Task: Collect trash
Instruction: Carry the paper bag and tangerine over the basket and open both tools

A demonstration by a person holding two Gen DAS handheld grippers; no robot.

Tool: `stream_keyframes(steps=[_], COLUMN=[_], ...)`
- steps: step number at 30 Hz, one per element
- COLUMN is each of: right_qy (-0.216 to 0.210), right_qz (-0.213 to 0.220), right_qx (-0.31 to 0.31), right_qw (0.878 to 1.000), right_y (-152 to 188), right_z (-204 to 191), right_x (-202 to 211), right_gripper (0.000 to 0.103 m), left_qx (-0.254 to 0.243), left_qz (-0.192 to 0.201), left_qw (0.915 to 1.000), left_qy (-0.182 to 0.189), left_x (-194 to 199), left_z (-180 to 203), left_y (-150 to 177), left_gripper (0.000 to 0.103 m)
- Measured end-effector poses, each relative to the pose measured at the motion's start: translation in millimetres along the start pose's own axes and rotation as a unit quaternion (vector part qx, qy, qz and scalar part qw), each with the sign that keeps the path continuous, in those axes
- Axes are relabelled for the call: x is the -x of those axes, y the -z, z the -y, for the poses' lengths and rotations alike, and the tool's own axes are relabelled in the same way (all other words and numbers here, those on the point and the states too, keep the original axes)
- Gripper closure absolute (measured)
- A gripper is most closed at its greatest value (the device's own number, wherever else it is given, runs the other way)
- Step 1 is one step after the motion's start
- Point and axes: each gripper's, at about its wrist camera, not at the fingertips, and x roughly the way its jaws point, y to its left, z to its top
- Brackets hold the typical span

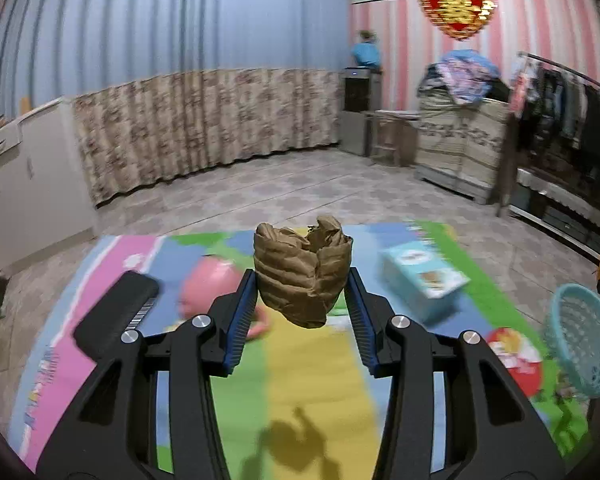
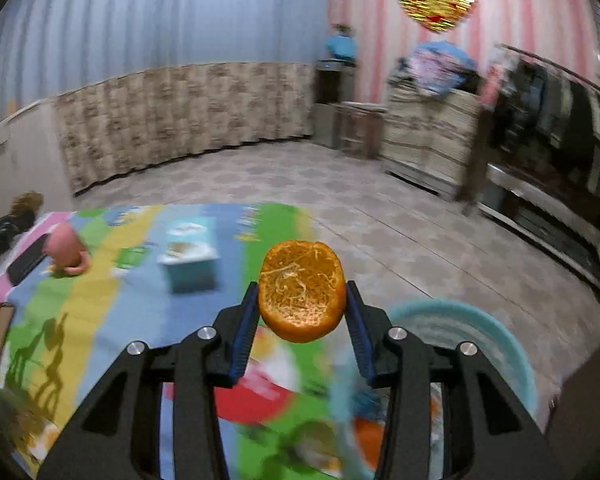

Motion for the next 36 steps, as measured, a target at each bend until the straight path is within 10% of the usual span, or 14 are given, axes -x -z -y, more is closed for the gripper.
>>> stream_keyframes(steps=[9,22,36], right_qy=[0.076,0.096,0.086], right_qz=[-0.005,-0.014,-0.014], right_qx=[-0.081,-0.118,-0.115], right_qw=[0.994,0.988,0.990], right_y=[36.4,53.3,52.0], right_z=[114.2,173.1,166.8], right_x=[-11.6,-21.7,-32.4], right_gripper=[0.061,0.061,0.061], left_qx=[-0.037,-0.123,-0.128], left_qz=[-0.035,-0.067,-0.053], left_qw=[0.9942,0.9659,0.9738], left_qy=[0.095,0.217,0.180], left_x=[-3.0,-13.5,-23.4], left_z=[143.7,301.3,324.6], left_y=[24.1,66.5,57.4], left_gripper=[0.058,0.057,0.021])
